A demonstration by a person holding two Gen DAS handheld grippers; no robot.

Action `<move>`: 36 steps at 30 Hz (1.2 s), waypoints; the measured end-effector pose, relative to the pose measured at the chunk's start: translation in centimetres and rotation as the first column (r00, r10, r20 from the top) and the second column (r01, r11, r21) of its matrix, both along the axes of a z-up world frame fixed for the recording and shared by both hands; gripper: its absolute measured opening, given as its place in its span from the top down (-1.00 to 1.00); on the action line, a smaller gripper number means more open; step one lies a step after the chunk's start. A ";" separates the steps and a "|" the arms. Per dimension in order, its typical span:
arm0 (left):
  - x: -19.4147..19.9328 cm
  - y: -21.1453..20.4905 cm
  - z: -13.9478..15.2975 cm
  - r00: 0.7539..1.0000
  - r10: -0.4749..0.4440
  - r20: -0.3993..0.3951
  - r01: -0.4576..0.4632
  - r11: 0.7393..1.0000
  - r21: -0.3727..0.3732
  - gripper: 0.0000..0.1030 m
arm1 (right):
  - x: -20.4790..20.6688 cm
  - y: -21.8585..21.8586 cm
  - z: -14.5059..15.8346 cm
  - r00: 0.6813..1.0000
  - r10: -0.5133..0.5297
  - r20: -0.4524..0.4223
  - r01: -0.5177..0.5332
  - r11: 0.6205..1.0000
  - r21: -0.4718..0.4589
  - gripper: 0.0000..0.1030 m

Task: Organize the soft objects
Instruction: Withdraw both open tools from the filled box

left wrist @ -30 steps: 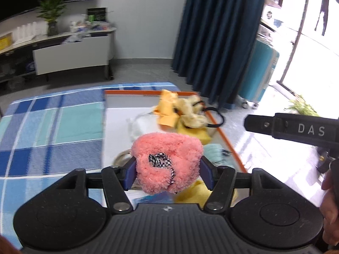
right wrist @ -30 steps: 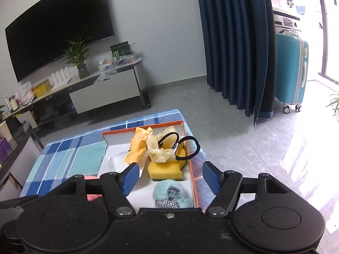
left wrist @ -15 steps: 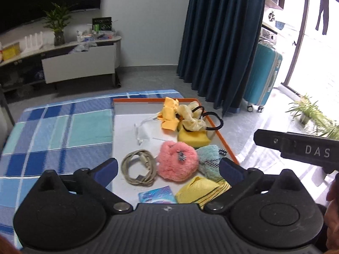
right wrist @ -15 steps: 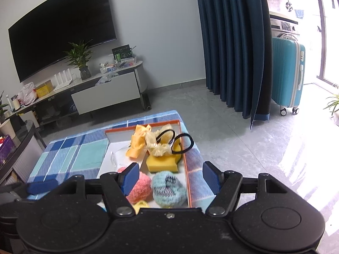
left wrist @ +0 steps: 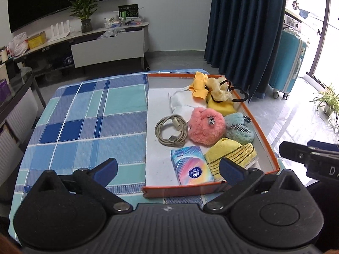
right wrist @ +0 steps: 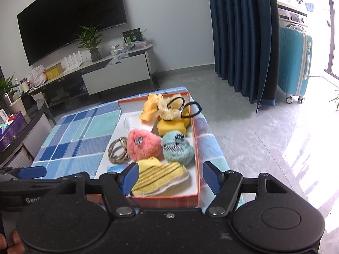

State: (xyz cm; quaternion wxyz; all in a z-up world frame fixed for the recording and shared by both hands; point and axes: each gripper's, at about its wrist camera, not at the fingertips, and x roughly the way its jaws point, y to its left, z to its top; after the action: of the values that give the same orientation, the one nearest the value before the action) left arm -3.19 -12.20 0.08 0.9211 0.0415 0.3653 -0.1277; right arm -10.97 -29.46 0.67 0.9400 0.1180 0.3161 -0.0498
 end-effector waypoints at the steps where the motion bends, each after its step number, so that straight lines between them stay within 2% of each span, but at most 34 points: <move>1: -0.1 0.0 0.0 1.000 0.002 0.000 -0.002 1.000 -0.002 -1.00 | -0.1 0.1 -0.1 1.000 0.001 -0.005 -0.001 1.000 0.002 -0.55; 10: -0.7 -0.3 -0.5 1.000 -0.001 -0.001 0.001 1.000 0.023 -1.00 | 0.0 0.6 -0.6 1.000 0.020 -0.022 -0.021 1.000 -0.002 -0.55; 36: -0.2 -0.1 -1.3 0.999 0.012 -0.045 -0.012 1.000 0.015 -1.00 | 0.7 0.9 -1.5 0.998 0.033 -0.054 -0.033 0.999 -0.001 -0.55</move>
State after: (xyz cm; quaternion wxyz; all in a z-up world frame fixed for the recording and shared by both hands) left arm -3.41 -12.33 -1.21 0.9131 0.0431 0.3871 -0.1204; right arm -10.24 -28.51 -0.85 0.9319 0.1105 0.3435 -0.0376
